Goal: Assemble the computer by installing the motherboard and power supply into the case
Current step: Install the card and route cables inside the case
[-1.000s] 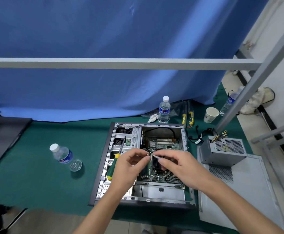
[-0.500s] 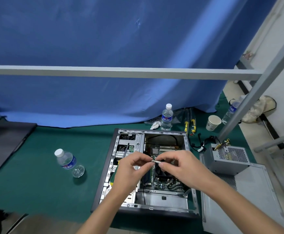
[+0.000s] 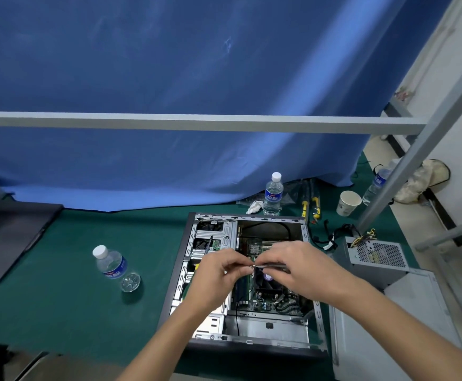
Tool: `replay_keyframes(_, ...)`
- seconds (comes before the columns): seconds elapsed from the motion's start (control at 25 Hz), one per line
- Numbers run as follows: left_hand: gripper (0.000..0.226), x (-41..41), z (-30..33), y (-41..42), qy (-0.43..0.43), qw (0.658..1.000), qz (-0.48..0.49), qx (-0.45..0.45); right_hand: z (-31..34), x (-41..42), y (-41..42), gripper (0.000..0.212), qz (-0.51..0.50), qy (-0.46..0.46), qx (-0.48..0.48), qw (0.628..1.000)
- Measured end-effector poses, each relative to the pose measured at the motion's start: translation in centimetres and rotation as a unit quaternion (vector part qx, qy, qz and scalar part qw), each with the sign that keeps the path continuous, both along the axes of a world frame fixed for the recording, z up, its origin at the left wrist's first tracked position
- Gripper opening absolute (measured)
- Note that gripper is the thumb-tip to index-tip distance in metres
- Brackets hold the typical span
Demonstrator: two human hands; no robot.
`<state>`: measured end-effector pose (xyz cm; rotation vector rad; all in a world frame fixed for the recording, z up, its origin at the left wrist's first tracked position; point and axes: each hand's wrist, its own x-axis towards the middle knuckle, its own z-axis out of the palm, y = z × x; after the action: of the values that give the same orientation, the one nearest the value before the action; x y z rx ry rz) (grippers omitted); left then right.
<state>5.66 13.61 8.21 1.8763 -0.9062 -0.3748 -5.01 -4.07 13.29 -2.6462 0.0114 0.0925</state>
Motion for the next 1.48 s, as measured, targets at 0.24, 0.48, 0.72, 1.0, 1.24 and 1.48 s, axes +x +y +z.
replay_keyframes(0.24, 0.007, 0.3, -0.5, -0.2, 0.046, 0.998, -0.029, 0.032, -0.4, -0.1, 0.2, 0.023, 0.028, -0.003, -0.026, 0.999)
replay_keyframes(0.48, 0.017, 1.0, -1.4, 0.1, 0.197, 0.978, -0.042, 0.049, -0.6, -0.1, 0.1, 0.030, 0.044, 0.017, 0.019, 0.999)
replay_keyframes(0.72, 0.010, -0.3, -2.6, 0.3, 0.313, 0.949, -0.035, 0.007, -2.3, -0.4, 0.2, 0.027, 0.013, 0.038, 0.068, 0.997)
replay_keyframes(1.0, 0.012, -1.1, -3.7, 0.0, 0.342, 0.938, -0.034, 0.038, -5.2, -0.9, 0.5, 0.022, -0.051, 0.059, 0.150, 0.986)
replay_keyframes(1.24, 0.018, -1.9, -5.7, 1.0, 0.285, 0.956, 0.032, 0.067, -8.3, -1.1, 2.0, 0.021, -0.106, 0.063, 0.172, 0.977)
replay_keyframes(1.48, 0.043, -0.8, -9.7, 5.6, -0.064, 0.928, 0.308, 0.202, -11.8, -1.7, 1.9, 0.025, -0.173, 0.115, 0.197, 0.958)
